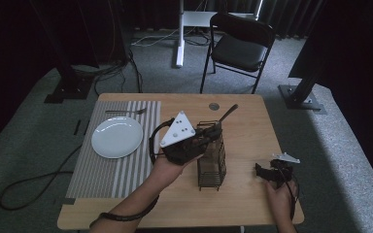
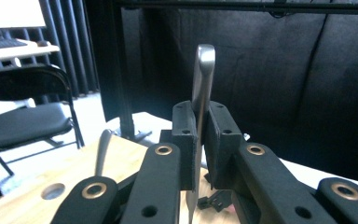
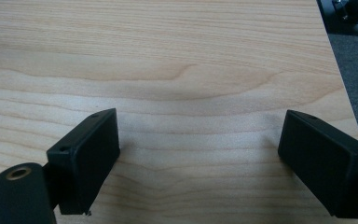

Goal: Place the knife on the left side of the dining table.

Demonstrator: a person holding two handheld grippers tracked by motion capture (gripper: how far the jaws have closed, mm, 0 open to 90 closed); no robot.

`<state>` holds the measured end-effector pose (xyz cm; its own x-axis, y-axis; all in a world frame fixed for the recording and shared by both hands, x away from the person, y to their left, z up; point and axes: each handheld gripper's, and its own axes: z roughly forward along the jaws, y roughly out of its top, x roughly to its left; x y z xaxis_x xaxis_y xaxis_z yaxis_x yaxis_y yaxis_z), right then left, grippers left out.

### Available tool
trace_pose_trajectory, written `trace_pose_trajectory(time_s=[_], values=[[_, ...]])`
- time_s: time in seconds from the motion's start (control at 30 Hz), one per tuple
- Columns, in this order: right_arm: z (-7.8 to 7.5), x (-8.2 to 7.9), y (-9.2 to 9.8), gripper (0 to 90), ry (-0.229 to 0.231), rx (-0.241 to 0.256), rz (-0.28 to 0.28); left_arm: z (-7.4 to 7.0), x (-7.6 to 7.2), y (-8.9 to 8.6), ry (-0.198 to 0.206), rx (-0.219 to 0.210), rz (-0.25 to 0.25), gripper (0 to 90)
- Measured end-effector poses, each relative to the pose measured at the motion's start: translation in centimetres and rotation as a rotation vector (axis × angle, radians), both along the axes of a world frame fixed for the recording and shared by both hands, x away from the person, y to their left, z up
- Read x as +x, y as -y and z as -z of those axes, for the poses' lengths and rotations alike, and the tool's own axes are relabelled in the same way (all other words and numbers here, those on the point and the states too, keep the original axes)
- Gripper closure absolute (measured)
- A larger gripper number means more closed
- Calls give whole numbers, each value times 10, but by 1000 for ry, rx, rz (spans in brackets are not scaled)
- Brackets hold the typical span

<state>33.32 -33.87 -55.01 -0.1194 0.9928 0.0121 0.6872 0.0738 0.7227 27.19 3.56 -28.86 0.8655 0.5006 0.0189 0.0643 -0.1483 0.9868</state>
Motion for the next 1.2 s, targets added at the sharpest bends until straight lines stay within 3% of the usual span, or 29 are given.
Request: trace_pose_trajectory(time_s=[0.33, 0.6, 0.83, 1.2], values=[[0, 0, 0, 119, 0, 0, 0, -15, -10, -28, 5, -23, -40, 838], [0, 0, 0, 119, 0, 0, 0, -15, -14, -56, 5, -44, -122, 838], [0, 0, 0, 119, 0, 0, 0, -1, -12, -83, -21, -57, -210, 838], [0, 0, 0, 119, -1, 0, 1, 32, -3, -115, -74, -65, -350, 838]])
